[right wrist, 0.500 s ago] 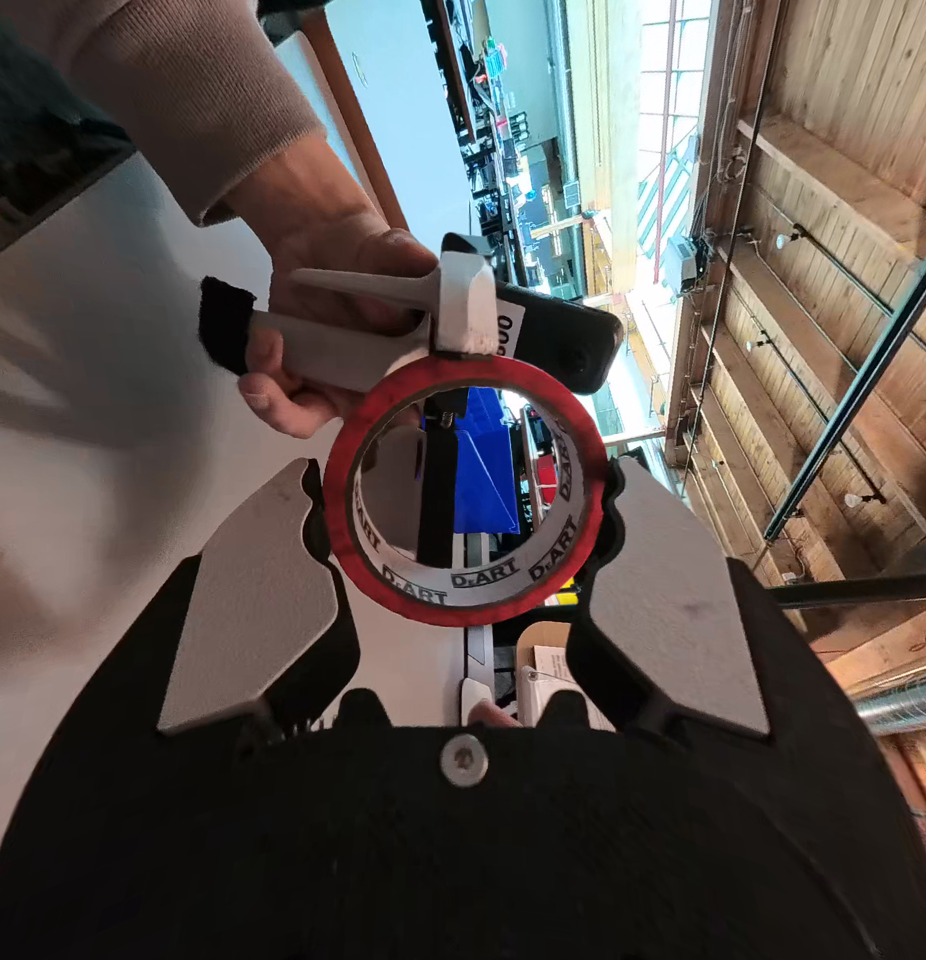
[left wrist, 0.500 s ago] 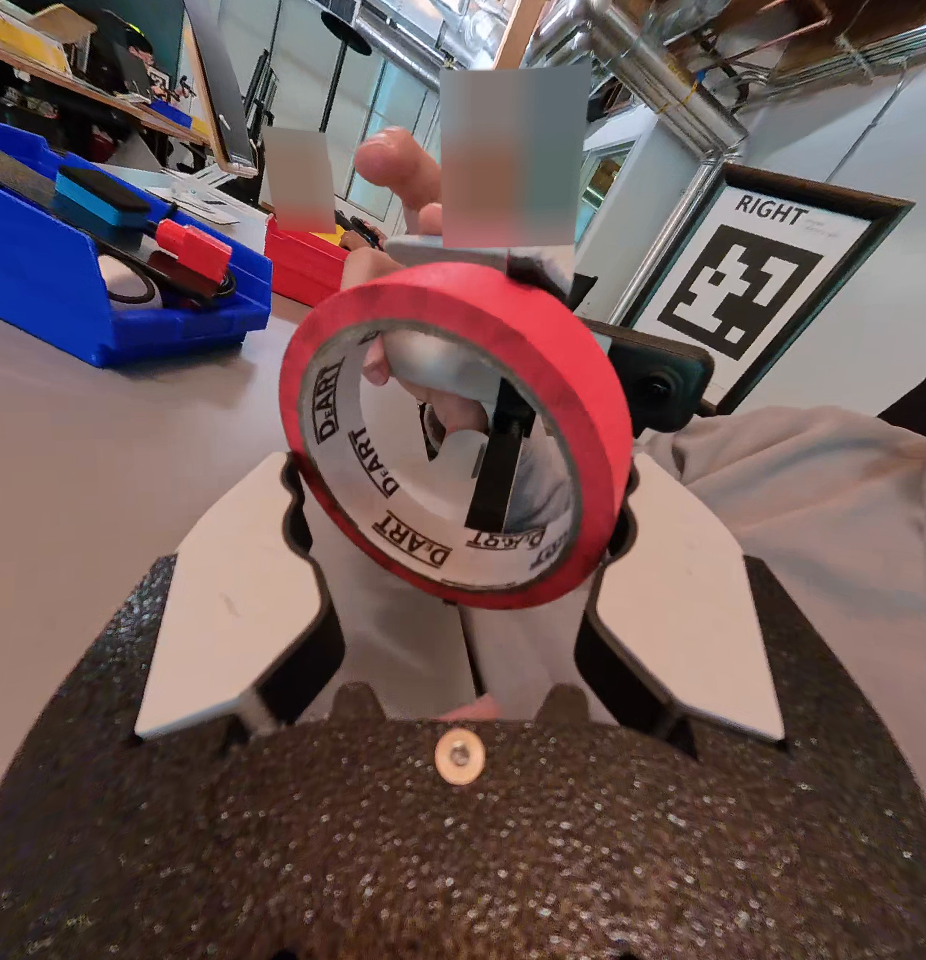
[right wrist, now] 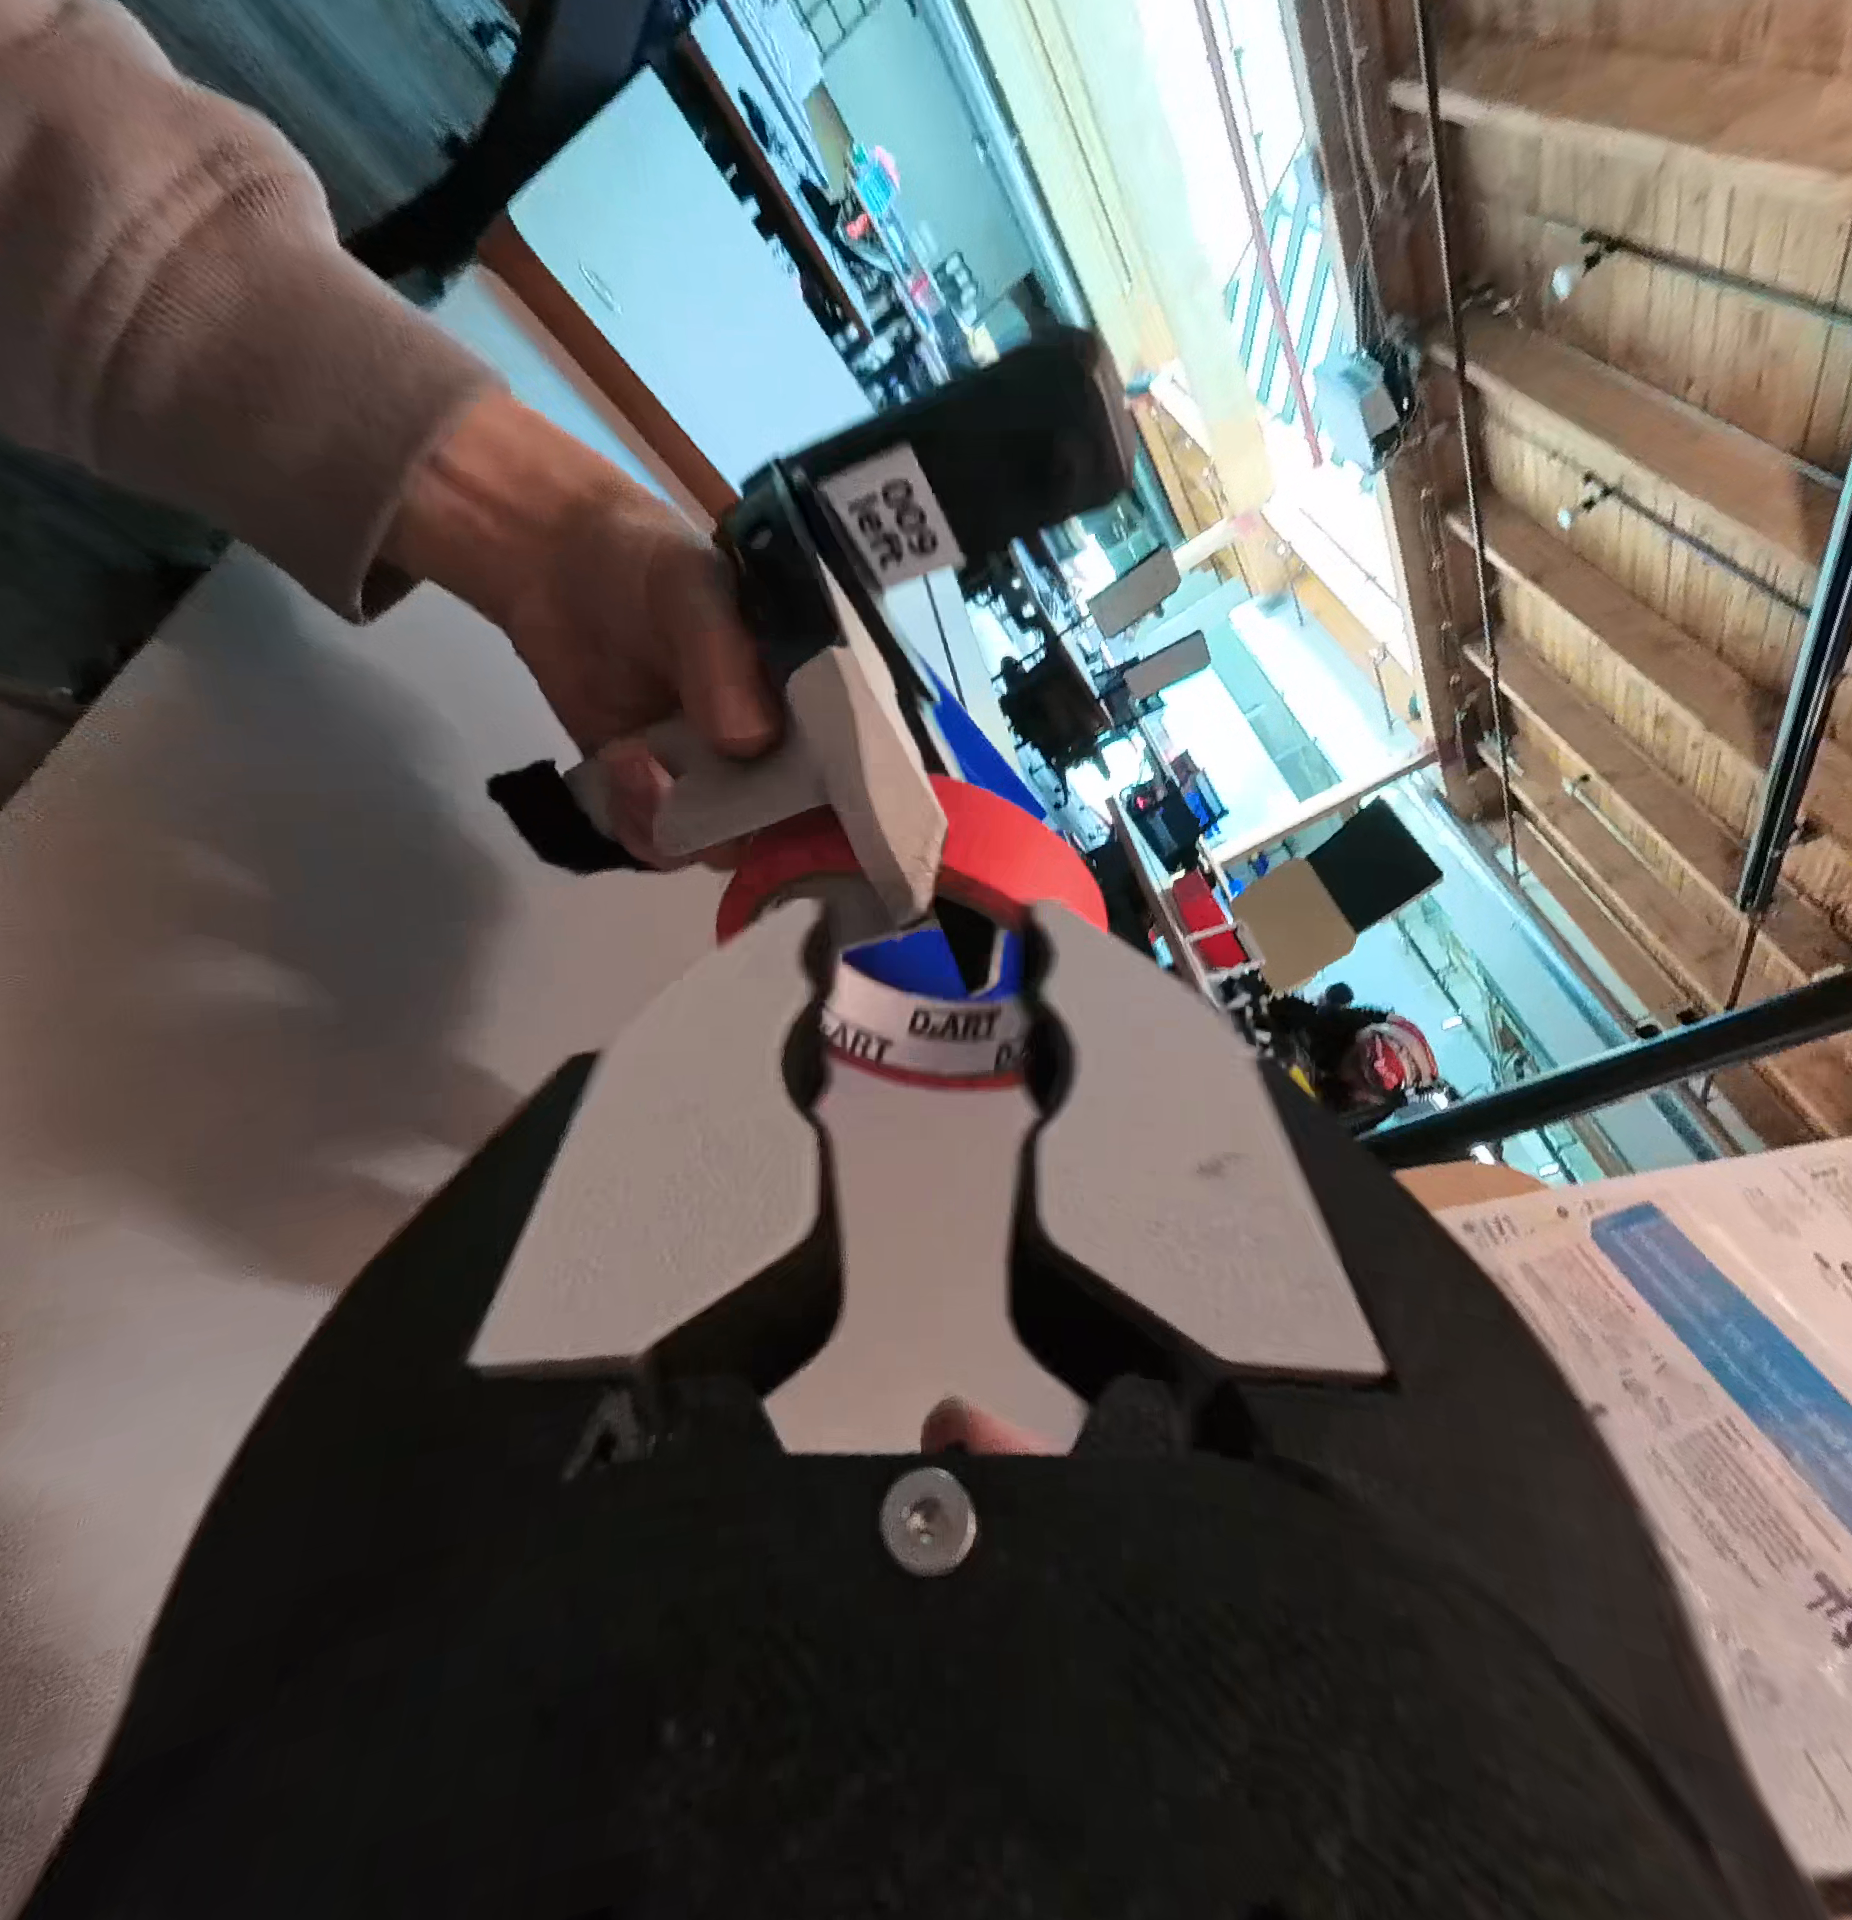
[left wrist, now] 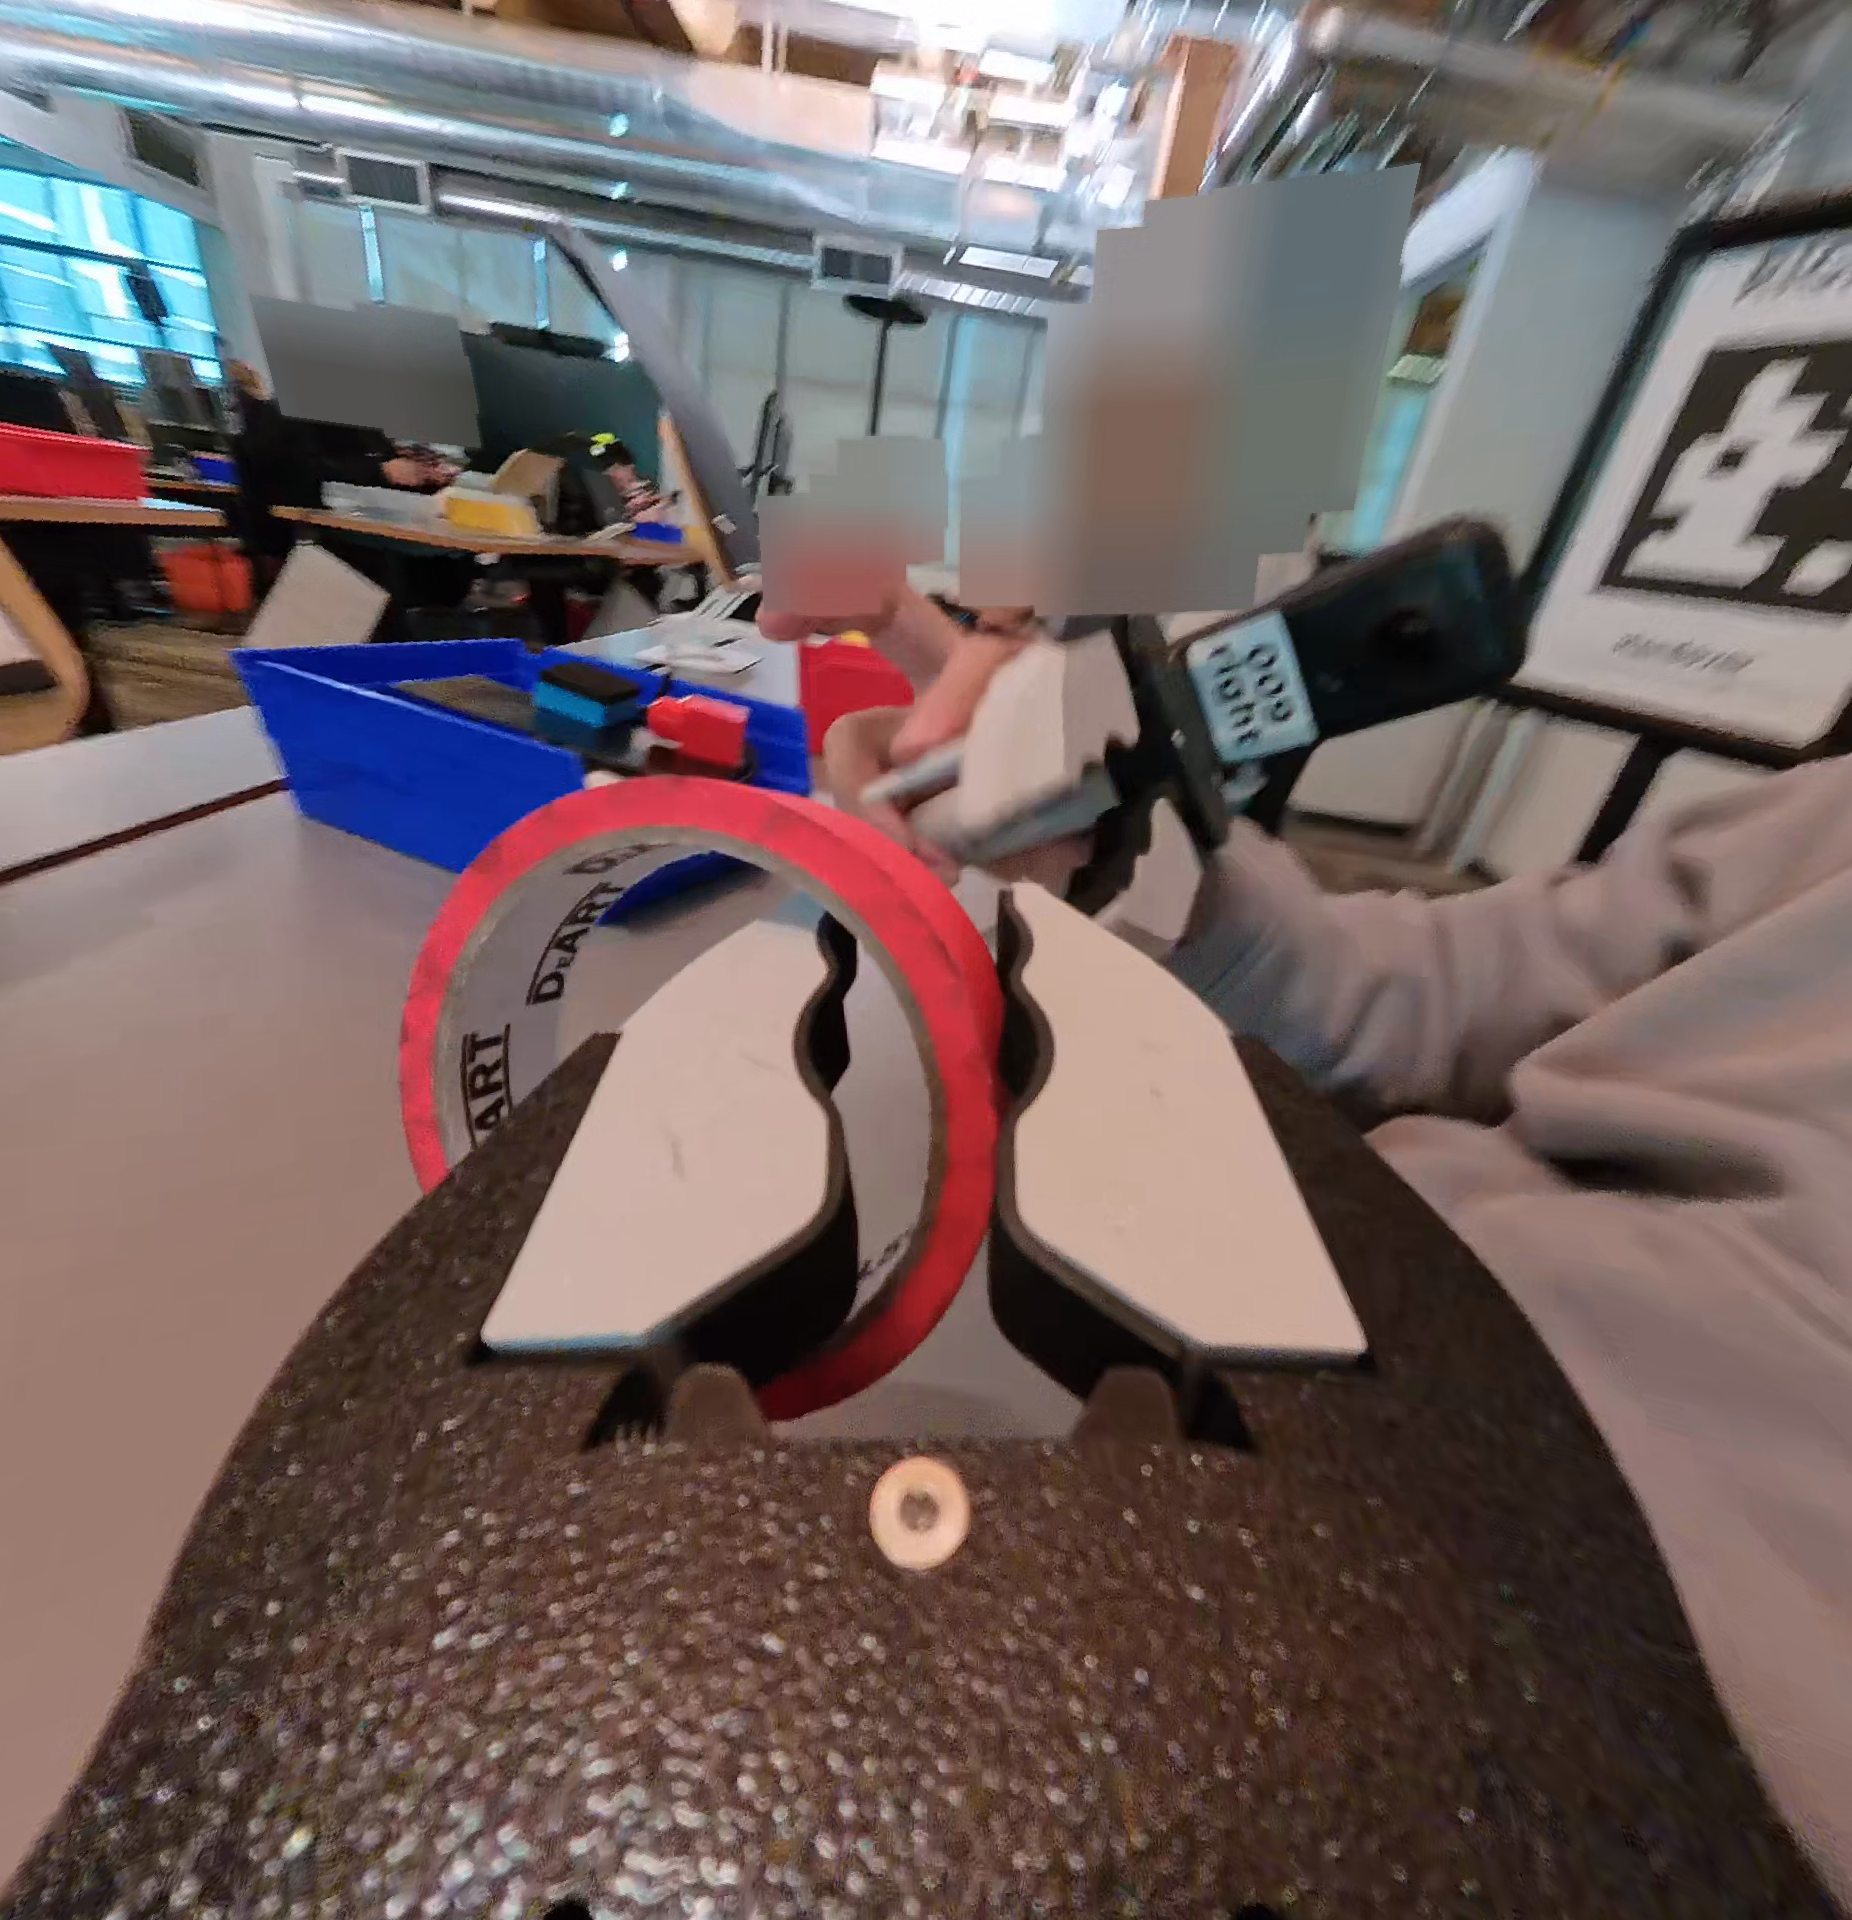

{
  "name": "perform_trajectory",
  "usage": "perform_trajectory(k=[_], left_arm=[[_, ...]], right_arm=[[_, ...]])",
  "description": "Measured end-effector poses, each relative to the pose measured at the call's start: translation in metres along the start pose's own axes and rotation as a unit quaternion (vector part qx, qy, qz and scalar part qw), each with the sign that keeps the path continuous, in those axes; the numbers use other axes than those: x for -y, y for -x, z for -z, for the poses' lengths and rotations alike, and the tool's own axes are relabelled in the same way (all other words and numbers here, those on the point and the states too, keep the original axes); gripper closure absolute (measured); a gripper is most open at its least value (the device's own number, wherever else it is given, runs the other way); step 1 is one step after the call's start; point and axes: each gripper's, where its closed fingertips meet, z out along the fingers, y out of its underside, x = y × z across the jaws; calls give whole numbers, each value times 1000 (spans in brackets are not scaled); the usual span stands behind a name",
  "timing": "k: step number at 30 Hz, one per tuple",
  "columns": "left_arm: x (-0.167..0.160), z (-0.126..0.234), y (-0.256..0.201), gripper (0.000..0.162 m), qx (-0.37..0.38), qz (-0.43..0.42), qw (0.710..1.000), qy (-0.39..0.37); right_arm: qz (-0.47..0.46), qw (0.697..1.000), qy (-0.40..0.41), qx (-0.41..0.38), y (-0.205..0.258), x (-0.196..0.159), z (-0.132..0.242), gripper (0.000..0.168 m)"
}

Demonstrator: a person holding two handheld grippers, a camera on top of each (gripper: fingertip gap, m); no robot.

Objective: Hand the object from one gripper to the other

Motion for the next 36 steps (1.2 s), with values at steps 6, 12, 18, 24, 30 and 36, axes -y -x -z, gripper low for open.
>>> perform_trajectory(k=[6, 12, 18, 24, 30, 36], left_arm=[[3, 7, 5, 137, 80, -173, 979, 67], [25, 9, -3, 138, 125, -304, 942, 62], [15, 3, -12, 138, 107, -387, 912, 88], [-17, -15, -42, 138, 6, -431, 892, 136], [-18, -19, -34, 134, 38, -421, 896, 136], [-20, -9, -13, 94, 77, -368, 912, 161]], right_arm=[[-198, 980, -32, 0, -21, -4, 10, 87], [-485, 868, -88, 58, -36, -8, 19, 87], [-616, 765, -162, 100, -39, 6, 12, 107], [-637, 732, -168, 174, -14, 25, 1, 109], [-568, 779, -204, 170, -10, 35, 1, 147], [-282, 957, -67, 25, -18, 6, -1, 158]])
